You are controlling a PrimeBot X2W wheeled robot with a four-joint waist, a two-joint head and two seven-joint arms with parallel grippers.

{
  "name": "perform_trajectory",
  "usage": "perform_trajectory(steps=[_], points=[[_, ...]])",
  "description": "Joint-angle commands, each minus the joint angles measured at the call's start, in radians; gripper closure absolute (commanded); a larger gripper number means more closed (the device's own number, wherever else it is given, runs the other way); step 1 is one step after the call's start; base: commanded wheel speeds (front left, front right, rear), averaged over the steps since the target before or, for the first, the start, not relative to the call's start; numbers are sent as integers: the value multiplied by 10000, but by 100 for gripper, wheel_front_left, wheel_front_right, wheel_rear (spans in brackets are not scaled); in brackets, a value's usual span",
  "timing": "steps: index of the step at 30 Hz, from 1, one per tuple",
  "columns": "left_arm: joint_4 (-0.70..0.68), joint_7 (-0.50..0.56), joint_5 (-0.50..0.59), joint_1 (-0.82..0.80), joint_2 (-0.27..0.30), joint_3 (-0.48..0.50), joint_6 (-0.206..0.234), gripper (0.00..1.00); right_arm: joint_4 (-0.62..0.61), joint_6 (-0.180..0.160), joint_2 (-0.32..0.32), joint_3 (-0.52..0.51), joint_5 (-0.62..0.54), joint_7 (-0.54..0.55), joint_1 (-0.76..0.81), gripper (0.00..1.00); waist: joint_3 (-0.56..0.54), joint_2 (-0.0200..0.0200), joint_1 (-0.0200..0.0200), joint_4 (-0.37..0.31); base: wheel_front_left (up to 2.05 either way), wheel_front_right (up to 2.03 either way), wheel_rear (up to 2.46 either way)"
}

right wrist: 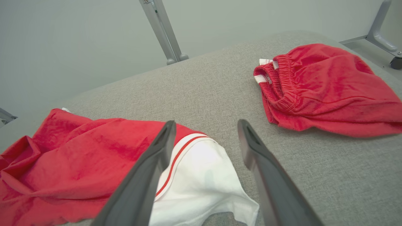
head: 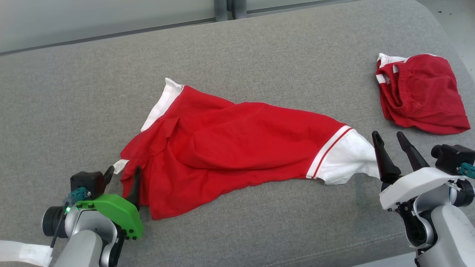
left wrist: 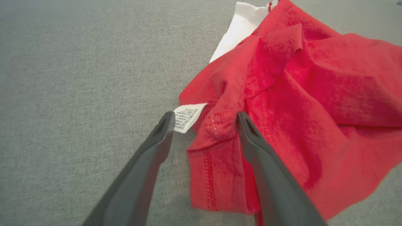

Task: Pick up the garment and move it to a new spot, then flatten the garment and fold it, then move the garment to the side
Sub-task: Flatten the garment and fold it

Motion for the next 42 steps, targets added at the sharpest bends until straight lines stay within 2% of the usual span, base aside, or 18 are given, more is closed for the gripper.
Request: perform_trajectory(steps=[1, 4, 8, 9, 10, 11, 18, 24, 31, 36, 37, 38, 39, 42], points=[[-151, 139, -149, 184, 14, -2, 72, 0, -4, 0, 6, 4, -54, 10, 61, 0, 19, 0, 0, 17, 0, 0, 0], [-139, 462, -275, 217, 7, -14, 84, 0, -22, 0, 31, 64, -66, 55, -31, 0, 64, 0, 0, -10, 0, 0, 0], [299, 977, -448, -65, -65, -132, -121, 2, -11, 0, 21, 183, -28, 92, -159, 0, 136, 0, 0, -116, 0, 0, 0], [436, 1070, -487, -160, -71, -138, -163, 36, 5, 0, 2, 189, -14, 90, -153, 0, 153, 0, 0, -144, 0, 0, 0], [699, 1126, -454, -342, -18, -185, -219, 93, 38, 0, -36, 170, -8, 53, -152, 0, 184, 0, 0, -200, 0, 0, 0], [825, 1120, -403, -463, 17, -224, -226, 100, 45, 1, -38, 151, -3, 33, -164, 0, 199, 0, 0, -224, 0, 0, 0], [1253, 472, 218, -1679, 480, -316, 25, 100, 151, 0, 18, 108, -55, -88, -293, 0, 278, 0, 0, -355, 0, 0, 0], [1252, -112, 622, -2621, 733, -432, 21, 100, 214, 0, 62, 109, -90, -139, -342, 0, 297, 0, 0, -396, 0, 0, 0], [1036, -805, 1075, -3734, 1131, -727, -318, 100, 282, 0, 94, 150, -109, -231, -407, 0, 309, 0, 0, -456, 0, 0, 0], [1688, -542, 456, -4061, 1246, -554, -610, 100, 349, 0, 160, 262, -132, -238, -504, 0, 327, 0, 0, -543, 0, 0, 0], [1907, -445, 274, -4111, 1279, -482, -651, 75, 367, 0, 179, 298, -126, -235, -525, 0, 335, 0, 0, -570, 0, 0, 0], [2117, -339, 108, -4127, 1278, -432, -693, 58, 383, 0, 195, 336, -115, -236, -545, 0, 343, 0, 0, -596, 0, 0, 0], [2321, -286, -4, -4140, 1301, -393, -712, 0, 396, 0, 205, 375, -103, -239, -562, 0, 349, 0, 0, -617, 0, 0, 0], [2725, -424, -330, -4166, 1323, -294, -779, 0, 476, 0, 174, 438, -45, -280, -541, 0, 339, 0, 0, -633, 0, 0, 0]])
